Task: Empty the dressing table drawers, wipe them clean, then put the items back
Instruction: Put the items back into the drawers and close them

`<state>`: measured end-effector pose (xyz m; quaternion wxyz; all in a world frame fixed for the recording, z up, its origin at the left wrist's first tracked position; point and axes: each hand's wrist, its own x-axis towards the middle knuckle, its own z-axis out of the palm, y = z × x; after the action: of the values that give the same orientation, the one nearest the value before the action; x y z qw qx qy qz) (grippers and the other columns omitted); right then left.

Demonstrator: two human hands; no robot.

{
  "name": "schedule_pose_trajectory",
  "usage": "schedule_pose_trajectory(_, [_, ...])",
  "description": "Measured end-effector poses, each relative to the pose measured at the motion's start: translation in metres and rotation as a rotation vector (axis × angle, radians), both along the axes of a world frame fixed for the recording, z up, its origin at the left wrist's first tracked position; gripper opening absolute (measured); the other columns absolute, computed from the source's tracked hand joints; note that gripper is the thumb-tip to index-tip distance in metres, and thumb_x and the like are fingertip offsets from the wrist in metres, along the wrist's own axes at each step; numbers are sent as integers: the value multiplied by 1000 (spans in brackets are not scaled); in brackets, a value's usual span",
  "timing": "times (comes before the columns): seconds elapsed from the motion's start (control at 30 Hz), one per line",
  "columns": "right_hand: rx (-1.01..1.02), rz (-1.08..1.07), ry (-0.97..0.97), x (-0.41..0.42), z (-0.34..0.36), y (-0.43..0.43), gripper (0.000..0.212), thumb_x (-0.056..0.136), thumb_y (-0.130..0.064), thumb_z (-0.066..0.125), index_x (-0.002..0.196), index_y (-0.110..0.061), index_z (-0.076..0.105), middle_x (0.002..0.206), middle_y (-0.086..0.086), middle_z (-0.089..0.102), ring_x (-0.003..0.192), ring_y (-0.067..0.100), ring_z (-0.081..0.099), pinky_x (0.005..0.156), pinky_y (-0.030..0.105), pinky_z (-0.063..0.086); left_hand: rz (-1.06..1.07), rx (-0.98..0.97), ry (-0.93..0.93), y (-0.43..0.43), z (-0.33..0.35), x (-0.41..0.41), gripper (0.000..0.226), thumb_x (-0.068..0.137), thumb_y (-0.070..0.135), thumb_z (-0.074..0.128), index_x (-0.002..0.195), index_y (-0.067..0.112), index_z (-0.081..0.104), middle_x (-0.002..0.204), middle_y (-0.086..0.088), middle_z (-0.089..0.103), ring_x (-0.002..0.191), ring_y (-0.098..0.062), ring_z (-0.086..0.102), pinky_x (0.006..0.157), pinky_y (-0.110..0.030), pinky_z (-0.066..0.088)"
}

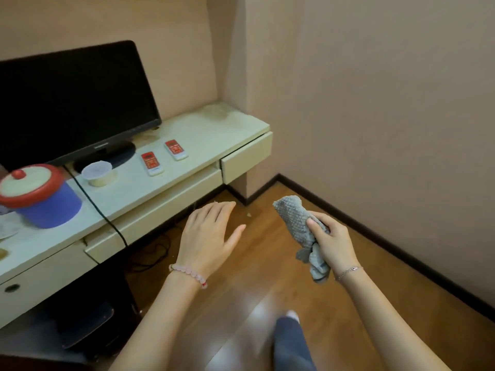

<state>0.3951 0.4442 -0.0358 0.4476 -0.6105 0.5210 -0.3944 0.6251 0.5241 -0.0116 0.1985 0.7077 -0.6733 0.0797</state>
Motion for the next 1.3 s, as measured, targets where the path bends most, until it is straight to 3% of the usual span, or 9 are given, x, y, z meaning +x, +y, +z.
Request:
schedule_pose_trajectory(0.23, [-1, 232, -8, 59, -13, -140, 20, 93, -15, 53, 99, -28, 67, 99, -17, 67, 91, -6, 60, 73, 5, 45, 179, 22, -6, -103, -18, 37, 53, 89, 51, 36, 121, 15, 59, 114, -2, 66, 105, -21, 62, 88, -35, 48])
schedule_pose_trajectory(0.5, [56, 397, -1, 126, -6, -299, 17, 93, -17, 54, 105, -19, 66, 99, -12, 66, 92, -2, 60, 68, 4, 45, 362, 31, -4, -221, -11, 82, 54, 91, 51, 34, 123, 15, 58, 117, -1, 64, 109, -21, 59, 93, -36, 44])
schedule_pose_trajectory(0.57, [60, 439, 13, 146, -7, -328, 16, 93, -16, 53, 102, -19, 65, 95, -9, 66, 85, -6, 60, 65, 3, 44, 411, 26, -14, -243, -13, 95, 52, 89, 50, 36, 120, 15, 59, 114, -1, 65, 107, -22, 61, 91, -36, 46])
schedule_pose_trajectory(0.7, [61, 496, 47, 186, -18, -379, 15, 93, -17, 53, 102, -16, 65, 93, -7, 66, 84, -4, 60, 69, 7, 46, 455, 45, -14, -283, -23, 122, 49, 89, 49, 39, 117, 16, 61, 112, 0, 66, 104, -21, 62, 88, -34, 47])
schedule_pose_trajectory(0.83, [47, 535, 56, 232, -25, -425, 13, 93, -14, 52, 101, -19, 61, 91, -17, 60, 86, -7, 55, 69, 2, 43, 451, 72, -2, -327, -32, 154, 50, 89, 49, 37, 117, 15, 61, 112, 0, 66, 103, -21, 62, 88, -34, 47])
schedule_pose_trajectory(0.93, [39, 519, 42, 266, -30, -457, 13, 93, -14, 53, 99, -21, 62, 92, -14, 62, 87, -3, 57, 74, 9, 44, 435, 69, 18, -358, -37, 183, 50, 90, 49, 37, 118, 14, 60, 113, -1, 66, 104, -22, 61, 89, -34, 46])
schedule_pose_trajectory(1.13, [-44, 465, 94, 328, -31, -507, 17, 95, -17, 50, 105, -20, 63, 94, -11, 63, 83, -3, 57, 65, 3, 42, 433, 74, 29, -405, -39, 245, 49, 90, 48, 37, 118, 14, 60, 112, 0, 66, 103, -21, 61, 87, -33, 47])
schedule_pose_trajectory(1.3, [-245, 565, 261, 368, -47, -530, 24, 96, -16, 46, 115, -20, 61, 103, -9, 62, 88, 7, 56, 72, 18, 43, 456, 99, 42, -428, -48, 277, 48, 90, 48, 38, 116, 15, 60, 110, 1, 66, 102, -20, 62, 86, -33, 48])
